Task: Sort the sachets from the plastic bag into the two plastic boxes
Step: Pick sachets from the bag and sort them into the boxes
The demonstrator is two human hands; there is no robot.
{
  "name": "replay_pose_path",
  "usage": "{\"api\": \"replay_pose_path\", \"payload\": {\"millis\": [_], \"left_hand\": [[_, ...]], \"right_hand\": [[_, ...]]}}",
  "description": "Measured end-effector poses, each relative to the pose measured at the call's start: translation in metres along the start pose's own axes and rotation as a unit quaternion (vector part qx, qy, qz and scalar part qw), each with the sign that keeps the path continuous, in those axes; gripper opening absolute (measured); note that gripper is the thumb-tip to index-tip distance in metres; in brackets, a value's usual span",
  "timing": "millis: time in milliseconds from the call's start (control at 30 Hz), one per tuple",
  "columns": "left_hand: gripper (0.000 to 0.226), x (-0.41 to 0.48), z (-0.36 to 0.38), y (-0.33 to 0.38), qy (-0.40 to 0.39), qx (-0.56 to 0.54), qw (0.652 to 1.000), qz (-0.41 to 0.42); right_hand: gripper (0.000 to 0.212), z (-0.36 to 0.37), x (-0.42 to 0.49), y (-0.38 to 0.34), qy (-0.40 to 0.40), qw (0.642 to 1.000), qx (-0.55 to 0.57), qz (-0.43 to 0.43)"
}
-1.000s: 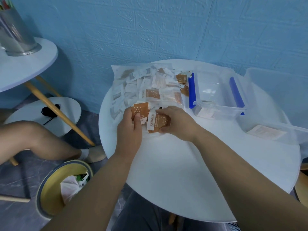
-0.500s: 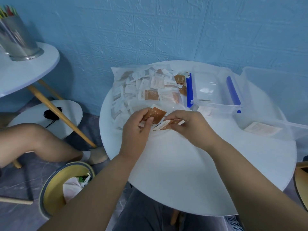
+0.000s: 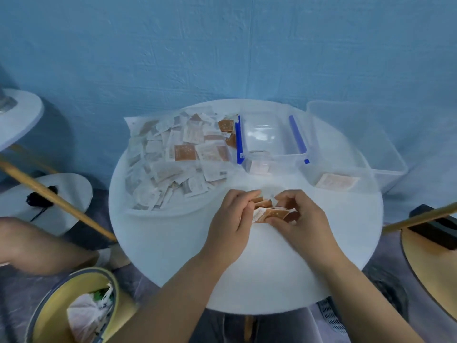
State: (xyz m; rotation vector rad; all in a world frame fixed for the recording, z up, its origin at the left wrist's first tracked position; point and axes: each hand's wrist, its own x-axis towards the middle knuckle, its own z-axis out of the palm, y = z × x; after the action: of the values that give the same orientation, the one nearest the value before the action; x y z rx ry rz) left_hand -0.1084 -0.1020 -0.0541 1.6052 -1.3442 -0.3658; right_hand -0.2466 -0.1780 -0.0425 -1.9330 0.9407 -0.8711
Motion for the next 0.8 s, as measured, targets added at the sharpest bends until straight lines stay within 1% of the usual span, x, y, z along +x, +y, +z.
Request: {"api": "replay_pose_path", "payload": {"millis": [133,200,267,367,467,500,567,667,800], "left_hand": [[0.054,-0.001,-0.002,0.001,-0.049,0.017,0.999,0.006],[0.057,-0.002,-0.003,0.002,-0.074,0.03,0.997,0.018],[0.06,-0.003,-0.002,0.004,-0.085,0.052,0.995,0.024],[0.051,-0.002,0.0,0.003,-0.058,0.067,0.996,0.018],[0.035,-0.003,-0.001,0.003,-0.019,0.053,0.998,-0.009],[0.033,-0.004,-0.003,0.004,-0.01,0.046,0.999,-0.024],[0.039,-0.006,-0.005,0.006,-0.01,0.028,0.998,-0.051],[0.052,-0.01,-0.005,0.006,-0.037,0.026,0.997,-0.059],[0.048,-0.013,-0.003,0.004,-0.019,0.049,0.997,-0.057]], "right_hand": [[0.049,0.002,-0.004,0.009,0.004,0.999,-0.021,-0.028],[0.054,0.005,-0.002,0.014,-0.017,0.997,-0.042,-0.061],[0.055,0.009,-0.001,0.017,-0.044,0.99,-0.093,-0.099],[0.062,0.011,0.0,0.022,-0.062,0.978,-0.139,-0.145],[0.068,0.008,0.0,0.02,-0.096,0.982,-0.117,-0.114],[0.068,0.007,-0.001,0.021,-0.105,0.982,-0.116,-0.106],[0.066,0.006,-0.001,0.021,-0.11,0.981,-0.121,-0.102],[0.063,0.007,-0.001,0.018,-0.092,0.986,-0.095,-0.102],[0.048,0.01,-0.005,0.02,-0.05,0.968,-0.152,-0.196]]}}
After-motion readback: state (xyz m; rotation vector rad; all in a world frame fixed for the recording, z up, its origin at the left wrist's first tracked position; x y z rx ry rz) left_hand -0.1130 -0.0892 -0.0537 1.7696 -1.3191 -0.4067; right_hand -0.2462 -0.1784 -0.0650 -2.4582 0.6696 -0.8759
